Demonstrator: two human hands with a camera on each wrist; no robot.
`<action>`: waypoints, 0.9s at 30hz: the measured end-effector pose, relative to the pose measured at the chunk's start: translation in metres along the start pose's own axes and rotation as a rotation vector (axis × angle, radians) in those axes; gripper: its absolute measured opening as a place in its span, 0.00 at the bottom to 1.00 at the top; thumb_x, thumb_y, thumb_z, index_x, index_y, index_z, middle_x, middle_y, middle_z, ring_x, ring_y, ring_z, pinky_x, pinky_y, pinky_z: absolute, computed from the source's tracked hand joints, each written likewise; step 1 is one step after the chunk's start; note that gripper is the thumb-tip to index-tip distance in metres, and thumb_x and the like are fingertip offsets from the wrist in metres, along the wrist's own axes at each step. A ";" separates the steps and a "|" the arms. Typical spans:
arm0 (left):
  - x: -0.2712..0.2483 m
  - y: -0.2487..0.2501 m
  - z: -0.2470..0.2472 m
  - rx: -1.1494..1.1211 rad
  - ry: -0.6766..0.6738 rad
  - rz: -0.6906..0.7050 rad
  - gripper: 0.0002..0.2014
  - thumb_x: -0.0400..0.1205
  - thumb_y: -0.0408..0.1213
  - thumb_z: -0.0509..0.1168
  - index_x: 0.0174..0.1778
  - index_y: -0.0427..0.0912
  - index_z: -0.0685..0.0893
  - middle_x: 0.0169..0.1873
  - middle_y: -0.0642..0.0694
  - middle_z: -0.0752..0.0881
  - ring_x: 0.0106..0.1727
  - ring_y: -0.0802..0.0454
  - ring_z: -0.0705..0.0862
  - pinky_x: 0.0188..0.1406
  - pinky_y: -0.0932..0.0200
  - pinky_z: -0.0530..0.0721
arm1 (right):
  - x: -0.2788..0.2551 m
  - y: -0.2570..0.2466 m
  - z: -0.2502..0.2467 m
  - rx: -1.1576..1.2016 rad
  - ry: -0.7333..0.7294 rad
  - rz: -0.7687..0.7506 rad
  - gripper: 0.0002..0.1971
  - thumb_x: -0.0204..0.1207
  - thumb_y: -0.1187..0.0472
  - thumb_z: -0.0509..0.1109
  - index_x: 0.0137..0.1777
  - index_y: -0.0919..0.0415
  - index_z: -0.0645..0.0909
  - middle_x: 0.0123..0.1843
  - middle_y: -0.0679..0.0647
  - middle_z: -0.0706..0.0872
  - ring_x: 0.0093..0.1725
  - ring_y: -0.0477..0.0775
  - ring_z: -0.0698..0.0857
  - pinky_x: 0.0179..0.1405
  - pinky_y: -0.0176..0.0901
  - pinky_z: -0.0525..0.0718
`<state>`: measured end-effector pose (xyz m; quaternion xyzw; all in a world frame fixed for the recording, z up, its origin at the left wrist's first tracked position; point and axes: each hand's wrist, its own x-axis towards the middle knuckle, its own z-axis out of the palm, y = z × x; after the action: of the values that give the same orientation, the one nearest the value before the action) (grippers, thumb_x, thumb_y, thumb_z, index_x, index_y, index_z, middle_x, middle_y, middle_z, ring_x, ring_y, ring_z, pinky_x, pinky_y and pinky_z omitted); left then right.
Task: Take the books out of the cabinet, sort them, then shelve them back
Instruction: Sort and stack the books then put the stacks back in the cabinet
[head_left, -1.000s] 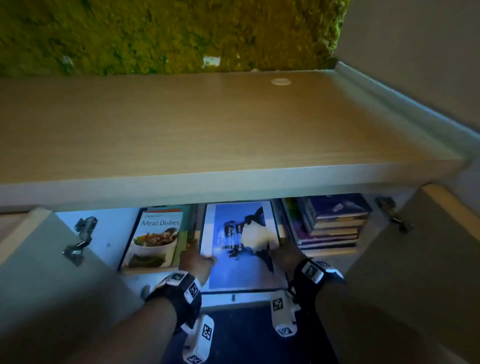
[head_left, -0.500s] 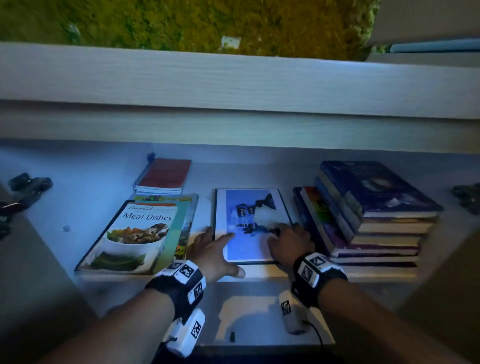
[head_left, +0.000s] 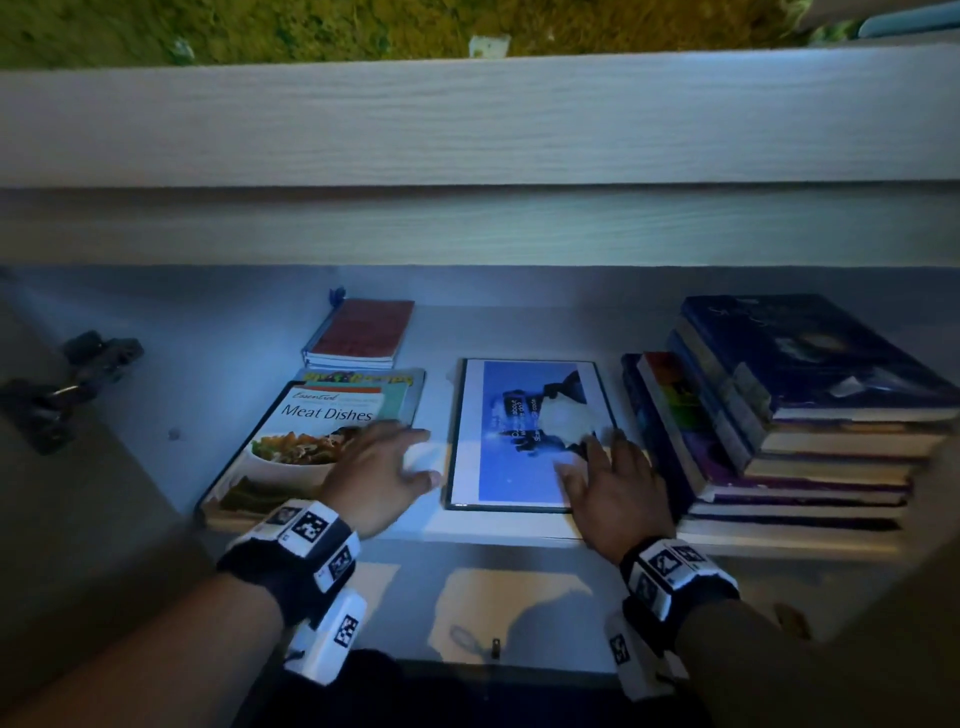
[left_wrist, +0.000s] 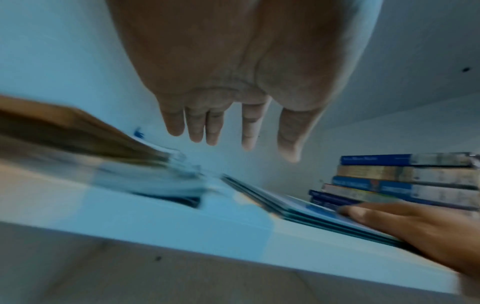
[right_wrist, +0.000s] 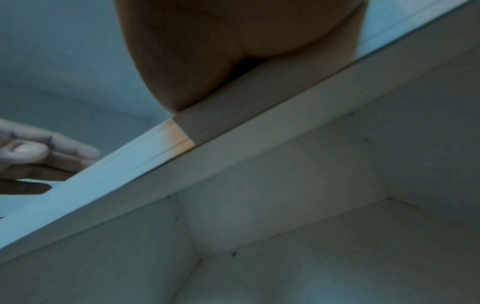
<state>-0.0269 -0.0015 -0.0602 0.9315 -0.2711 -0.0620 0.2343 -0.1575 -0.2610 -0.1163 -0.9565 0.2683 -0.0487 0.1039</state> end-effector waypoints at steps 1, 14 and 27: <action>-0.003 -0.011 -0.011 0.029 0.032 -0.021 0.29 0.81 0.52 0.71 0.78 0.50 0.77 0.79 0.46 0.73 0.80 0.48 0.68 0.79 0.53 0.66 | -0.001 -0.001 -0.002 -0.029 0.014 -0.011 0.34 0.85 0.36 0.42 0.85 0.52 0.65 0.89 0.63 0.58 0.87 0.67 0.60 0.84 0.66 0.63; -0.027 -0.116 -0.056 0.267 -0.232 -0.224 0.45 0.70 0.58 0.75 0.84 0.68 0.64 0.89 0.53 0.49 0.89 0.51 0.50 0.86 0.51 0.56 | -0.020 -0.194 0.022 0.072 -0.218 -0.638 0.42 0.74 0.30 0.47 0.85 0.51 0.60 0.83 0.65 0.67 0.79 0.70 0.70 0.78 0.62 0.73; -0.013 -0.132 -0.050 0.345 -0.166 -0.191 0.45 0.61 0.74 0.63 0.79 0.79 0.62 0.89 0.53 0.52 0.88 0.45 0.55 0.86 0.41 0.56 | -0.023 -0.202 0.043 0.031 -0.290 -0.521 0.36 0.86 0.34 0.47 0.90 0.45 0.46 0.93 0.52 0.40 0.91 0.64 0.43 0.86 0.68 0.41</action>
<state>0.0369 0.1240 -0.0782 0.9710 -0.2064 -0.1132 0.0411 -0.0692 -0.0732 -0.1132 -0.9884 -0.0047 0.0596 0.1396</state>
